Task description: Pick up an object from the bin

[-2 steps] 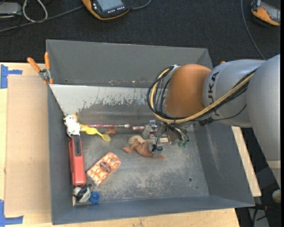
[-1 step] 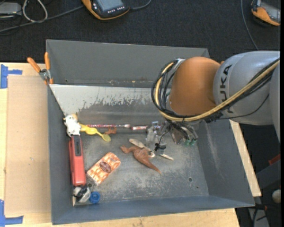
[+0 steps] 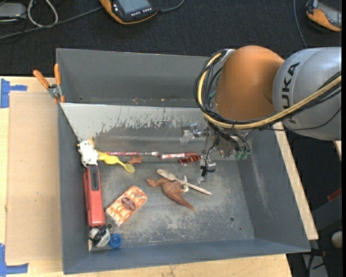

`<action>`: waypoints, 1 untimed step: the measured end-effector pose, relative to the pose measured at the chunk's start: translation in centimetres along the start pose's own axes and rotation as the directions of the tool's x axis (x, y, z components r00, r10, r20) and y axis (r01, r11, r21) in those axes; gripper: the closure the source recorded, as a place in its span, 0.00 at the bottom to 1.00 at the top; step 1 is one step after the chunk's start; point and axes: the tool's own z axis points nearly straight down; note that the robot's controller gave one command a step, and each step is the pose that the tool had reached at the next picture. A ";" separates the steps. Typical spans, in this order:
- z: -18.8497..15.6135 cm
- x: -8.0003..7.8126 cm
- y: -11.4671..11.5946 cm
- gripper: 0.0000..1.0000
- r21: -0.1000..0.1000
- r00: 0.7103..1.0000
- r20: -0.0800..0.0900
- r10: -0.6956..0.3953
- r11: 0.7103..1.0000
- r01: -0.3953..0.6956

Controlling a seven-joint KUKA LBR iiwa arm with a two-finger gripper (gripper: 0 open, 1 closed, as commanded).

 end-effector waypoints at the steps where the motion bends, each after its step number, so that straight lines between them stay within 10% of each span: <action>1: 0.0 0.0 0.0 0.00 0.000 1.000 0.000 0.000 1.000 0.000</action>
Offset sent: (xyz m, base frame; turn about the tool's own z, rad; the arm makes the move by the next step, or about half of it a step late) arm -0.0028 0.0380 -0.0738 0.0233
